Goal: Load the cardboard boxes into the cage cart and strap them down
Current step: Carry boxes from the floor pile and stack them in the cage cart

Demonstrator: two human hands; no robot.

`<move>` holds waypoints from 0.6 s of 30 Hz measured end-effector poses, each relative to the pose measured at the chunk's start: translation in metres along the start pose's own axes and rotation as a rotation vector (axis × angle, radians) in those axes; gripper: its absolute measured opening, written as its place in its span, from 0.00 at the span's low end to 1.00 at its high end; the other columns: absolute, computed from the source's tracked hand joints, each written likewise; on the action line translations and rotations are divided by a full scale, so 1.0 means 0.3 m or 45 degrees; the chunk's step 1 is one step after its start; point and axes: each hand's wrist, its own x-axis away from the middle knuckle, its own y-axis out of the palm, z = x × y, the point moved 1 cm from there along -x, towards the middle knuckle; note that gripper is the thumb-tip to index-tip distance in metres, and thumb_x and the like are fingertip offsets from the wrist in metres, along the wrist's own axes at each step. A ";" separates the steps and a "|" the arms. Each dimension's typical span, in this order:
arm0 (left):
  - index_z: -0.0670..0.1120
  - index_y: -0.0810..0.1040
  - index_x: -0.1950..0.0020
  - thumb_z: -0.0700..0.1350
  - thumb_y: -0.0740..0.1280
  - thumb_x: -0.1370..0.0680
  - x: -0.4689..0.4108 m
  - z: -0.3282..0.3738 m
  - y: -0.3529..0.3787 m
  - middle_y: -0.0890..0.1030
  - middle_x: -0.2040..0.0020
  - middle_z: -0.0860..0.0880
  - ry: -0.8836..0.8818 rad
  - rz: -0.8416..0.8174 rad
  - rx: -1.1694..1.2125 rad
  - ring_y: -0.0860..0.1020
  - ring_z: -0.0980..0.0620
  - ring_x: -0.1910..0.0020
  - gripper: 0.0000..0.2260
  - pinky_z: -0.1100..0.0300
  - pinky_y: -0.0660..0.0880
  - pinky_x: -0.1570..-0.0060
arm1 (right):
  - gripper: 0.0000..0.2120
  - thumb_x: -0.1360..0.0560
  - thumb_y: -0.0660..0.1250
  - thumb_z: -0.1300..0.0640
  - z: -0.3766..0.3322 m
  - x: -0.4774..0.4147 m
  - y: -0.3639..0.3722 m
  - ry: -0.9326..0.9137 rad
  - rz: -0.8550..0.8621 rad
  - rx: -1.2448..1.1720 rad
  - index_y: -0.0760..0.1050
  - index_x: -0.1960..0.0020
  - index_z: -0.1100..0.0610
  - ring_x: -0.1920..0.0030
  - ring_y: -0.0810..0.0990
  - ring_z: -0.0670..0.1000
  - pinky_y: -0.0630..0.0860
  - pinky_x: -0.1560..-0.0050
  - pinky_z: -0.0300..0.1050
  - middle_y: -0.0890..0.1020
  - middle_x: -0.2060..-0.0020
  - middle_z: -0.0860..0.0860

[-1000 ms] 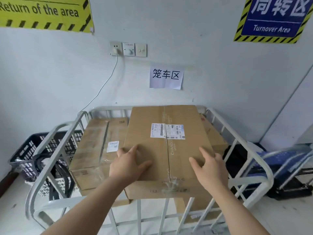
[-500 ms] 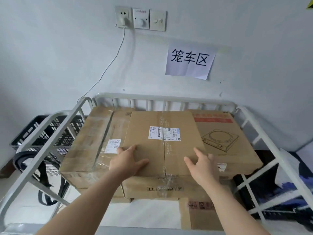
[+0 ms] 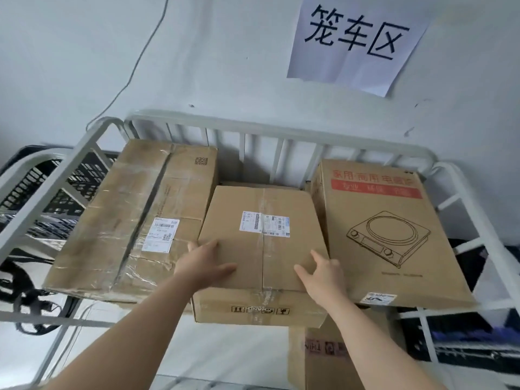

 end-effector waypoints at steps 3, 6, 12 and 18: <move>0.55 0.63 0.28 0.65 0.67 0.30 -0.093 -0.002 0.045 0.64 0.34 0.44 -0.023 -0.031 -0.028 0.75 0.43 0.42 0.34 0.51 0.74 0.43 | 0.33 0.26 0.62 0.37 0.019 -0.086 0.054 0.036 -0.055 0.003 0.59 0.25 0.46 0.37 0.70 0.60 0.71 0.37 0.54 0.67 0.35 0.59; 0.55 0.60 0.27 0.65 0.66 0.29 -0.163 -0.001 0.099 0.62 0.31 0.43 -0.035 -0.040 -0.062 0.73 0.41 0.39 0.34 0.50 0.72 0.41 | 0.34 0.26 0.63 0.38 0.043 -0.152 0.108 0.055 -0.100 0.005 0.58 0.25 0.47 0.36 0.70 0.60 0.69 0.35 0.54 0.66 0.35 0.60; 0.56 0.51 0.23 0.63 0.66 0.27 -0.262 -0.013 0.184 0.50 0.25 0.39 -0.060 -0.059 -0.062 0.64 0.38 0.31 0.38 0.49 0.65 0.34 | 0.34 0.24 0.62 0.42 0.059 -0.252 0.175 0.036 -0.195 0.015 0.51 0.23 0.46 0.37 0.68 0.60 0.69 0.37 0.53 0.64 0.36 0.59; 0.56 0.46 0.22 0.62 0.65 0.25 -0.353 -0.022 0.240 0.48 0.25 0.38 -0.082 -0.100 -0.142 0.62 0.39 0.30 0.39 0.50 0.67 0.35 | 0.35 0.24 0.62 0.43 0.066 -0.337 0.226 0.019 -0.288 0.157 0.48 0.23 0.44 0.40 0.69 0.60 0.70 0.39 0.51 0.65 0.39 0.59</move>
